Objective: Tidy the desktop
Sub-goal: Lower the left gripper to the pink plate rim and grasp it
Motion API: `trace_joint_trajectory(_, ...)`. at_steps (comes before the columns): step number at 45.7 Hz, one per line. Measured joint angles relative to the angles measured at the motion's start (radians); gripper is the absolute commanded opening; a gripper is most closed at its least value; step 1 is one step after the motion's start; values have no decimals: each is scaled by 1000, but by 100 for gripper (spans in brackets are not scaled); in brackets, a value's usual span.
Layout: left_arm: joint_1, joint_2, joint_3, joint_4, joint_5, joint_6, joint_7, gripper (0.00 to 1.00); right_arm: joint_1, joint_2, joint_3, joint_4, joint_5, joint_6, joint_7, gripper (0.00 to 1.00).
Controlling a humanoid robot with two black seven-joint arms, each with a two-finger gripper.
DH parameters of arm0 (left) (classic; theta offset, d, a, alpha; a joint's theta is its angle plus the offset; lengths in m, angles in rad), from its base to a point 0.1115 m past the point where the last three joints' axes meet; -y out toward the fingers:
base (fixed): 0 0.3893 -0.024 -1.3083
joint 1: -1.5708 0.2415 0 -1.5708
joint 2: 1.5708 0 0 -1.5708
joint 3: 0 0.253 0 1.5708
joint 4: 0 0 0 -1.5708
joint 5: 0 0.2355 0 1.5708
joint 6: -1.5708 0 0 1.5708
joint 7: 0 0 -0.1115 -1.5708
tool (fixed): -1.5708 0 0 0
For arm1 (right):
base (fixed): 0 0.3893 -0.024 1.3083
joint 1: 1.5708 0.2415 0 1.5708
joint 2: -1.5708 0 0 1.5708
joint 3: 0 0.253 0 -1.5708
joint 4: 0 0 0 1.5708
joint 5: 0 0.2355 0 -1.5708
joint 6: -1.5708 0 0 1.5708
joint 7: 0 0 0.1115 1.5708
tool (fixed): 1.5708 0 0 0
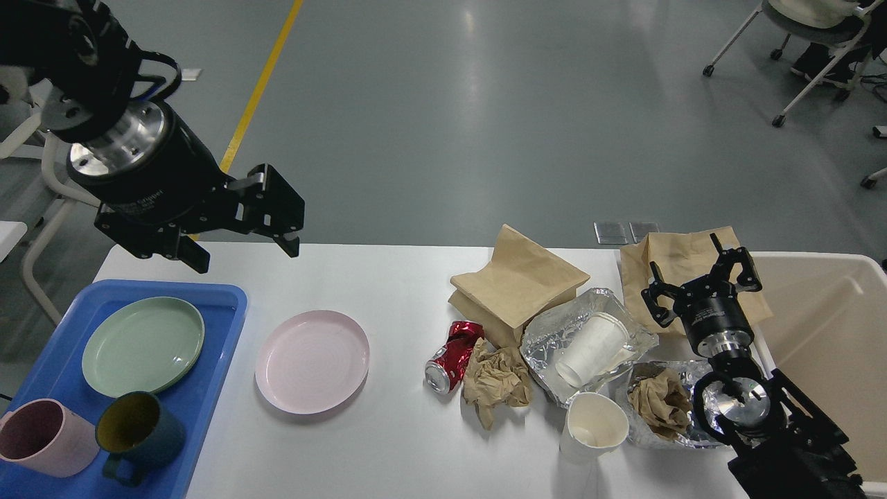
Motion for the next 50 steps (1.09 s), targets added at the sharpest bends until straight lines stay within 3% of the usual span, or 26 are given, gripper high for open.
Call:
trace_joint_trajectory(12, 260, 42, -17, 57, -19, 32, -4, 95, 0, 0, 0, 1, 0, 0, 0, 100)
trace_joint_trajectory(17, 432, 47, -28, 66, -115, 166, -4, 95, 0, 0, 0, 2, 0, 0, 0, 100)
trace_joint_trajectory(24, 678, 46, -64, 95, -238, 466, 8, 95, 0, 0, 0, 2, 0, 0, 0, 100)
trace_joint_trajectory(29, 849, 48, -154, 166, -274, 625, 64, 95, 0, 0, 0, 2, 0, 0, 0, 100)
trace_joint_trajectory(36, 1091, 82, -346, 322, -288, 744, 173, 95, 0, 0, 0, 2, 0, 0, 0, 100)
trace_joint_trajectory(42, 1226, 97, -455, 406, -286, 802, 185, 95, 0, 0, 0, 2, 0, 0, 0, 100)
trace_joint_trajectory(50, 1289, 105, -482, 478, -280, 822, 182, 95, 0, 0, 0, 1, 0, 0, 0, 100)
